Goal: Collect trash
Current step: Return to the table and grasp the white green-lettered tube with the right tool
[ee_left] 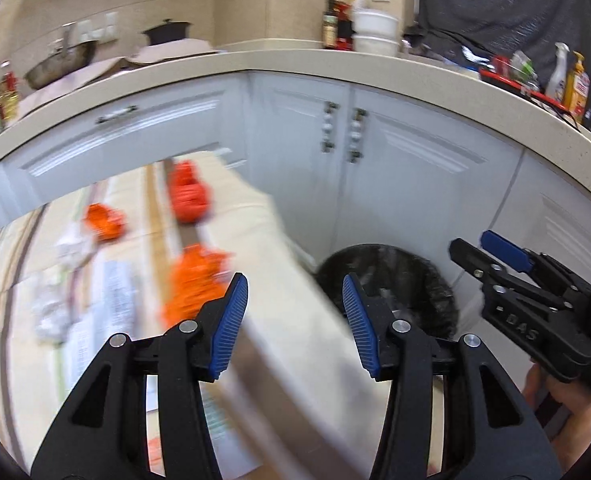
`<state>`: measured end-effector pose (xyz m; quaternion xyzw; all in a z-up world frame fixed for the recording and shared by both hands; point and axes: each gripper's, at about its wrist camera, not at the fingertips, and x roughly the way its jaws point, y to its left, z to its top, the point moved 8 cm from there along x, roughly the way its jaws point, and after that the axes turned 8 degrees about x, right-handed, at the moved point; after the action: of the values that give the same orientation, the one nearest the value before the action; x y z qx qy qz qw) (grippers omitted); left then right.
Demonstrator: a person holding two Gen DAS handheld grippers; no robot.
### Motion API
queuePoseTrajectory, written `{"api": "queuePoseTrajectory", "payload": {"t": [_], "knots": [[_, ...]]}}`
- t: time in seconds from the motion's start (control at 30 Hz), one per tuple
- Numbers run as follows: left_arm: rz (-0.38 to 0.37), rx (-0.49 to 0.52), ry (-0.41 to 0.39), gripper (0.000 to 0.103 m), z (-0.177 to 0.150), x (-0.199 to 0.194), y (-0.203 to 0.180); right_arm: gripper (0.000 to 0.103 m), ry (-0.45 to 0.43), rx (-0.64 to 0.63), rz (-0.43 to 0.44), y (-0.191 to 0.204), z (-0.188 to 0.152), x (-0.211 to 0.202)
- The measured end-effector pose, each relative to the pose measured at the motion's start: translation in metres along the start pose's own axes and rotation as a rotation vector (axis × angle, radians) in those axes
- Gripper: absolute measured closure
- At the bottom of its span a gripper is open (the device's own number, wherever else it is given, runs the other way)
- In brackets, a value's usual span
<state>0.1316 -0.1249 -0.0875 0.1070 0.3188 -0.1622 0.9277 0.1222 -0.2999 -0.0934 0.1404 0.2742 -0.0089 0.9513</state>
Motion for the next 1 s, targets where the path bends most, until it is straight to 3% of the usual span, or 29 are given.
{"api": "queuePoseTrajectory", "payload": {"t": [0.27,0.5,0.77,1.0], "knots": [[0.173,-0.097,0.022,0.049,-0.048,-0.050,0.088,0.053,0.040,-0.081,0.143,0.082,-0.030,-0.016],[0.269,-0.212,0.066,0.049,-0.096,-0.077,0.142,0.053,0.093,-0.168,0.224,0.133,-0.060,-0.020],[0.299,-0.291,0.086,0.049,-0.136,-0.093,0.172,0.052,0.155,-0.231,0.240,0.160,-0.090,-0.015],[0.287,-0.305,0.083,0.049,-0.142,-0.095,0.174,0.053,0.199,-0.259,0.231,0.166,-0.107,-0.008]]}}
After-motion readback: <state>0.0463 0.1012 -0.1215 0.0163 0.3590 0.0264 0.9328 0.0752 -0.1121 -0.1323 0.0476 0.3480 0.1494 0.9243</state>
